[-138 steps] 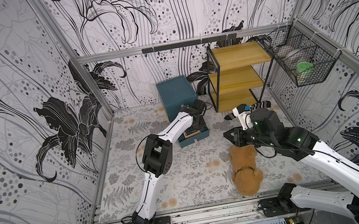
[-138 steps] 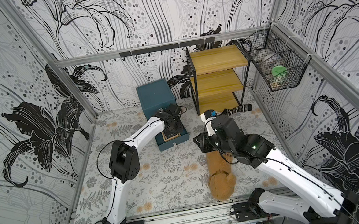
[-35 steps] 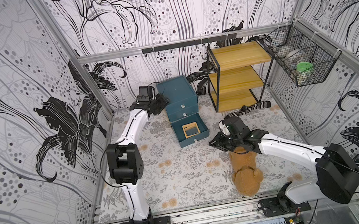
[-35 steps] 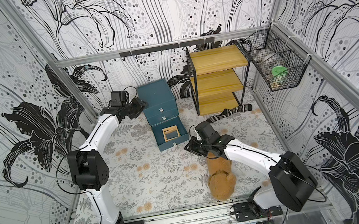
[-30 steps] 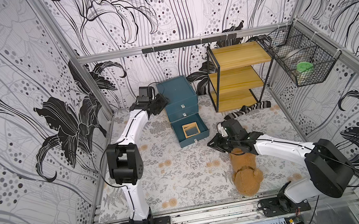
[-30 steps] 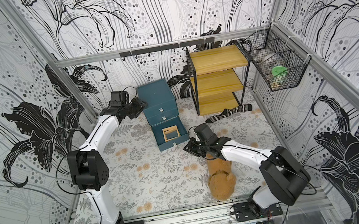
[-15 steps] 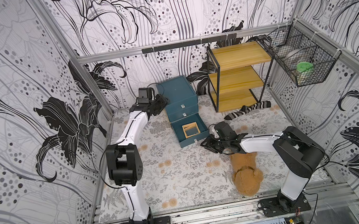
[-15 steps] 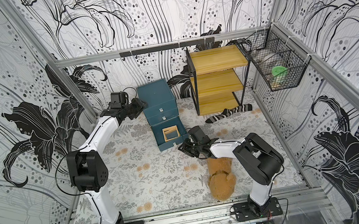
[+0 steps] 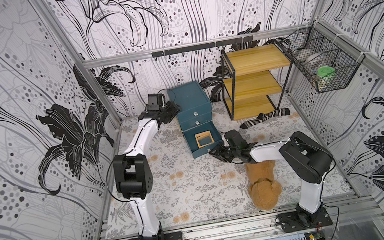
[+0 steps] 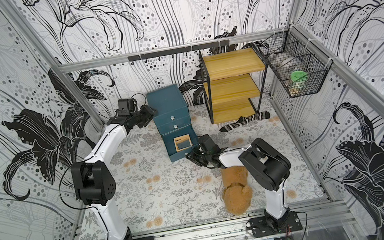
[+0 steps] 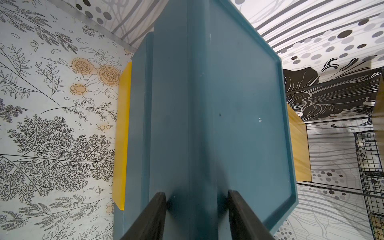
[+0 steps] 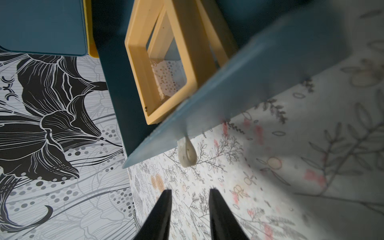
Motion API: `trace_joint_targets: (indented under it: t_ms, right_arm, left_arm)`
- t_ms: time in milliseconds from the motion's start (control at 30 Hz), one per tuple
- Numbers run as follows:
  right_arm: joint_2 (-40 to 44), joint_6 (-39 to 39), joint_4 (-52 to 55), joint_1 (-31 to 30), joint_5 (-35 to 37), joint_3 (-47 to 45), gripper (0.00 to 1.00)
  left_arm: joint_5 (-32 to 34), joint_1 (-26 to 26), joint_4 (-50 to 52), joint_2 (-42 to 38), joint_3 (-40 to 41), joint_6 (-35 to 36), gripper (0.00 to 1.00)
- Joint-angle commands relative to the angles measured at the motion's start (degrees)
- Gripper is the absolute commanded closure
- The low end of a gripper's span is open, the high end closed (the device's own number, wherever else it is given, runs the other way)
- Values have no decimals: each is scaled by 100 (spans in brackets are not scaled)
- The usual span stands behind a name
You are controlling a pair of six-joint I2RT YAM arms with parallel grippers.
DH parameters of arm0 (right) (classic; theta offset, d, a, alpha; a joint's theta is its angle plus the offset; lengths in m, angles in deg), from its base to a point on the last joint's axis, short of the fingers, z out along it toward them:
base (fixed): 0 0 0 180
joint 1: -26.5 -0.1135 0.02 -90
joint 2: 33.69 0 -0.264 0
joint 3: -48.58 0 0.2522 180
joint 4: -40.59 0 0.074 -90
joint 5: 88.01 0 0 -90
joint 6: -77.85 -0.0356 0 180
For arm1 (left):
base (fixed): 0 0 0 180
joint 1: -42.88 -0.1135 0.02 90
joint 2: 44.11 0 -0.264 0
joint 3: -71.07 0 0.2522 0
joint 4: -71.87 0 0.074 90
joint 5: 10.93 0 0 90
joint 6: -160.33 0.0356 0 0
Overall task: Place the brooch boxes into the drawer by color
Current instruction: Close the drawer in the storage box.
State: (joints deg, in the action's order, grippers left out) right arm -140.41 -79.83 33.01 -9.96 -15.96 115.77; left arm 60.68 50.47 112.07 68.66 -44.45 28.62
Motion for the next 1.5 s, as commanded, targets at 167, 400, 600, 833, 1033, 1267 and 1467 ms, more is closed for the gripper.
trace_joint_targets:
  t_ms: [167, 400, 600, 833, 1033, 1267, 1467]
  right_arm:
    - [-330, -271, -333, -24, 143, 327, 68]
    - [-538, -326, -263, -9, 187, 543, 71]
    - [-631, -347, -113, -9, 263, 677, 74]
    - [-622, -351, -96, 9, 398, 694, 92]
    - [-676, -334, -71, 35, 468, 850, 100]
    - [-836, -318, 20, 83, 459, 1198, 100]
    - [-1085, -307, 166, 172, 429, 1596, 100]
  left_arm:
    - [-81, -21, 397, 167, -30, 120, 49]
    - [-109, -21, 376, 158, 7, 133, 49]
    - [-129, -21, 371, 172, -2, 129, 50]
    - [-143, -21, 371, 174, 15, 135, 50]
    - [-162, -21, 362, 173, 15, 128, 50]
    - [-163, -22, 354, 150, 68, 129, 52]
    - [-154, -21, 349, 149, 87, 111, 52]
